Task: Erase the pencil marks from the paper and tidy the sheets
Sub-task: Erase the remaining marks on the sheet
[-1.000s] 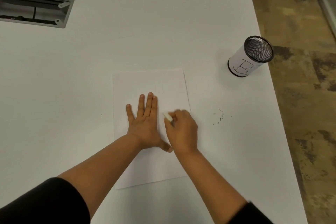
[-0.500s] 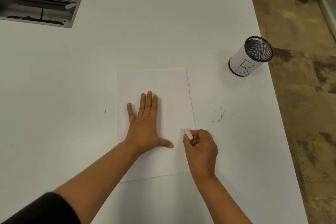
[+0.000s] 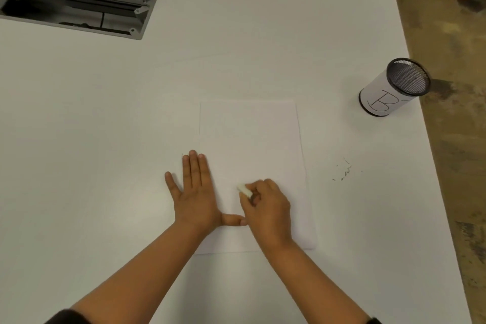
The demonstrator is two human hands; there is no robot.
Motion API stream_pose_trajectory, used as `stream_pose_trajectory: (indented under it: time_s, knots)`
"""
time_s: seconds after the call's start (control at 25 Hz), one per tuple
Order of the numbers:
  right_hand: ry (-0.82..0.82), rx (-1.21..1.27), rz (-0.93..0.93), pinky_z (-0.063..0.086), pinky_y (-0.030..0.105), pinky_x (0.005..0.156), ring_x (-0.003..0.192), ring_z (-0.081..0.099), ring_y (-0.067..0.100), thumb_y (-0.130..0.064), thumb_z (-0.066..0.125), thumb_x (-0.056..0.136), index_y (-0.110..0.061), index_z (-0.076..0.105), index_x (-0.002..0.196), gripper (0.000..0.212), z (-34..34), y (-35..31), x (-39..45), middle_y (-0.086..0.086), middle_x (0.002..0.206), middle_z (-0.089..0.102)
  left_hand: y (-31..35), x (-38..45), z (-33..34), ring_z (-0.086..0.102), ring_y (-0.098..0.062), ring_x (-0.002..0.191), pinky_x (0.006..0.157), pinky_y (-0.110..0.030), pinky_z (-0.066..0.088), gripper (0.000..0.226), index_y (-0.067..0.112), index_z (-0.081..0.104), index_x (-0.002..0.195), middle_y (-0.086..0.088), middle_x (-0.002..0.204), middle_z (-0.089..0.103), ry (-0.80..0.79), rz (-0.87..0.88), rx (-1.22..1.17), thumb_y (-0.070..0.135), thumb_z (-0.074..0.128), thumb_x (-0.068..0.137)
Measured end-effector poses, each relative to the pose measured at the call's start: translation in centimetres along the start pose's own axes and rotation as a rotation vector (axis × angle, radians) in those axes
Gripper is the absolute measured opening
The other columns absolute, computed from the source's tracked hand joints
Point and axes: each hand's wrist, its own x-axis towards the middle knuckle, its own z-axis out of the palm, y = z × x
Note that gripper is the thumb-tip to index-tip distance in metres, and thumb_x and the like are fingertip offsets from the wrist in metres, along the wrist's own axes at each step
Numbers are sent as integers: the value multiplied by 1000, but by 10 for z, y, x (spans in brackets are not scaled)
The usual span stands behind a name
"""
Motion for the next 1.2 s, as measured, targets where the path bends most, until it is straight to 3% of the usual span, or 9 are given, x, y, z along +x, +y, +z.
stream_pose_trajectory:
  time_s: [0.16, 0.44, 0.56, 0.68, 0.88, 1.08, 1.2]
  knots:
    - [49, -104, -61, 33, 17, 56, 63, 56, 23, -10, 69, 78, -4, 64, 78, 7, 3, -12, 67, 11, 76, 60, 1, 1, -2, -37, -26, 135, 104, -57, -22, 156, 3, -43, 127, -13, 140, -45, -22, -39, 78, 94, 49, 38]
    - [20, -71, -35, 34, 13, 49, 57, 51, 15, -8, 71, 75, -8, 62, 75, 9, -5, 6, 11, 3, 70, 55, 2, 0, -1, -40, -27, 131, 105, -57, -20, 156, 2, -44, 125, -14, 137, -47, -38, -34, 64, 93, 50, 39]
    - [13, -101, -53, 29, 14, 52, 61, 52, 17, -11, 69, 78, -5, 63, 78, 8, 2, -8, 60, 9, 76, 59, 5, 1, -1, -40, -28, 131, 106, -56, -20, 154, 1, -45, 122, -14, 138, -46, -43, -54, 68, 93, 50, 42]
    - [11, -78, -16, 35, 19, 59, 69, 54, 18, -15, 65, 83, -4, 63, 83, 11, 6, -18, 94, 11, 84, 62, 6, 0, -2, -36, -29, 134, 106, -55, -20, 154, 1, -46, 121, -14, 137, -46, -36, -57, 68, 93, 49, 42]
    - [-143, -15, -143, 47, 27, 60, 66, 58, 20, -12, 69, 79, -7, 65, 86, 9, 10, -13, 12, 7, 78, 61, 4, 2, -1, -40, -28, 129, 106, -56, -22, 151, 0, -43, 124, -15, 131, -49, -10, -41, 49, 85, 58, 51]
    - [-70, -110, -98, 39, 23, 61, 75, 59, 23, -20, 66, 83, -5, 65, 87, 15, 13, -21, 97, 11, 86, 63, 4, 2, 0, -41, -27, 127, 104, -55, -22, 156, 1, -42, 126, -14, 133, -47, -27, -48, 70, 93, 49, 40]
    - [-81, -95, -136, 41, 26, 61, 72, 59, 25, -17, 66, 81, -5, 64, 85, 13, 17, -16, 72, 11, 82, 62, 4, 1, 0, -42, -26, 127, 101, -55, -25, 155, 1, -41, 127, -13, 133, -48, -17, -43, 48, 91, 51, 42]
